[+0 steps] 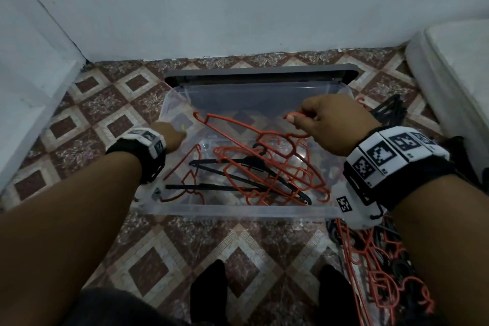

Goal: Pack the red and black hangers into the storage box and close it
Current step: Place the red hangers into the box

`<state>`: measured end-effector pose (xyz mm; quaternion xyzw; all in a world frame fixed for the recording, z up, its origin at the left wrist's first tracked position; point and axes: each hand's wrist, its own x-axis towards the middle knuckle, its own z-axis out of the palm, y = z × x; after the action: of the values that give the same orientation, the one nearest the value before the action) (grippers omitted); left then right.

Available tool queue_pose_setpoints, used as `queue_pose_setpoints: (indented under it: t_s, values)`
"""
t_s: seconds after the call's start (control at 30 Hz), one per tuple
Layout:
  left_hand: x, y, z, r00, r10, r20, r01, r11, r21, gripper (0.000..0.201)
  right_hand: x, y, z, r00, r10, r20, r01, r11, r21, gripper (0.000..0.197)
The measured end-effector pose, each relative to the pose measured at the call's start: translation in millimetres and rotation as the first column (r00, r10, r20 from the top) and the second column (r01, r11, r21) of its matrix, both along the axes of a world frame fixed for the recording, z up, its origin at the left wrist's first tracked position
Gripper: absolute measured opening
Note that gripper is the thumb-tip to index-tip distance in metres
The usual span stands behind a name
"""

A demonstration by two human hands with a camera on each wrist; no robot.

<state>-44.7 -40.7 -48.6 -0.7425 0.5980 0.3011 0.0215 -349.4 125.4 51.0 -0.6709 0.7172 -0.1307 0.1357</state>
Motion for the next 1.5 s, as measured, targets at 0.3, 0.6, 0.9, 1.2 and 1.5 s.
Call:
queue_pose_setpoints:
  t_s: [0.3,0.6,0.9,1.2,1.5]
  values:
    - [0,16,-42,0.716,-0.567,0.407,0.464,0.822,0.329,0.042,-4,-1,-6,1.0,-0.027,0.012,0.027,1.0,0.009,0.036]
    - [-12,24,-59,0.606,-0.694,0.389,0.372,0.68,0.633,0.054,-10,0,-6,0.999,-0.026,-0.018,0.027,0.999,0.027,0.038]
    - [-68,27,-59,0.573,-0.736,0.36,0.727,0.659,0.192,0.078,-15,-1,-6,0.999,-0.047,0.023,0.046,0.999,0.021,0.036]
    - [-140,55,-45,0.417,-0.871,0.262,0.857,0.472,0.206,0.031,-26,-4,-12,0.995,-0.1,-0.01,0.1,0.995,-0.014,0.032]
    - [-109,60,96,0.57,-0.82,0.057,0.767,0.506,-0.395,0.021,-32,0,-4,0.98,-0.199,-0.004,0.197,0.973,-0.117,0.031]
